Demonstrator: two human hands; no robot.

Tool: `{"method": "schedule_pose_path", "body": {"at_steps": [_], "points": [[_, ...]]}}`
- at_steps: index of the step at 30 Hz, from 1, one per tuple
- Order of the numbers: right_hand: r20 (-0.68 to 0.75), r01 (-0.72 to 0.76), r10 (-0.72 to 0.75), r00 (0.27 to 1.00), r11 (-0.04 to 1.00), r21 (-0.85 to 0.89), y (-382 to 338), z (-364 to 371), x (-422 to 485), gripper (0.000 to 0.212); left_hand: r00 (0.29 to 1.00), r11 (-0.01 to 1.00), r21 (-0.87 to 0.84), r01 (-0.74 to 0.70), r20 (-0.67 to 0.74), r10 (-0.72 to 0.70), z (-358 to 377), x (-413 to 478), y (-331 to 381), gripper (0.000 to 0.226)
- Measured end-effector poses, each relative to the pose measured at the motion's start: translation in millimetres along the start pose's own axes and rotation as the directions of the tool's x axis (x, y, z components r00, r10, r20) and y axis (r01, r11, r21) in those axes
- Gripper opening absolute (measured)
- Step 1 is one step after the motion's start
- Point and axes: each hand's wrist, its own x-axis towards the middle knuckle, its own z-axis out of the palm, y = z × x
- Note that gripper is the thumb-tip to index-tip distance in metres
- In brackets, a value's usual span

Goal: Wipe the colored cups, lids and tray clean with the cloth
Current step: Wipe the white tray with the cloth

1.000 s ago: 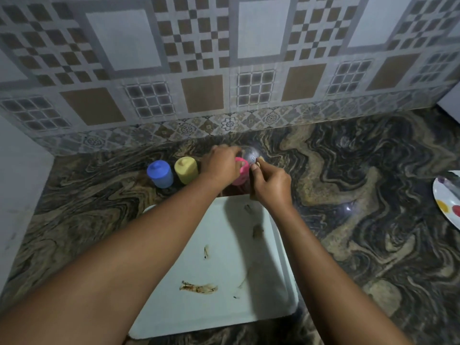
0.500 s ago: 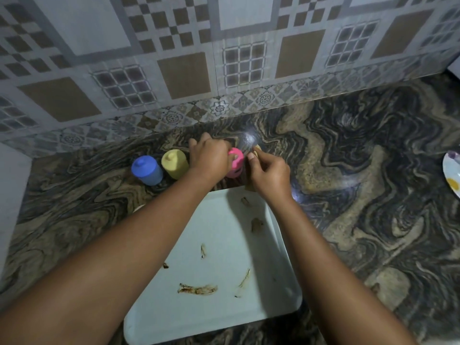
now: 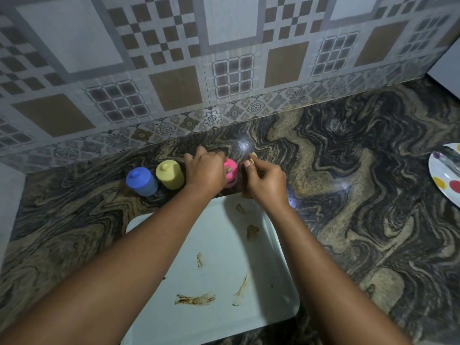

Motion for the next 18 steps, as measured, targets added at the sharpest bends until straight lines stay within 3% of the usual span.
{"method": "schedule_pose_path", "body": {"at_steps": [13,16,18], "points": [[0.026,-0.017,0.016,1.000,1.000,0.019,-0.6,-2.4,0.5,0.029,0.994,0.999,-0.031,-0.041,-0.101,0.038,9.8,-10.3,-5.5,0.034],[0.029,-0.019,0.018,0.999,0.999,0.037,-2.2,-6.6,0.5,0.029,0.984,0.986,-0.153,-0.063,-0.176,0.036,3.5,-15.0,-7.9,0.033],[0.045,-0.035,0.030,0.999,0.993,0.110,-6.1,-12.4,-4.5,0.030,0.964,0.930,-0.335,-0.153,-0.258,0.066,-3.8,-23.9,-12.9,0.028]]}}
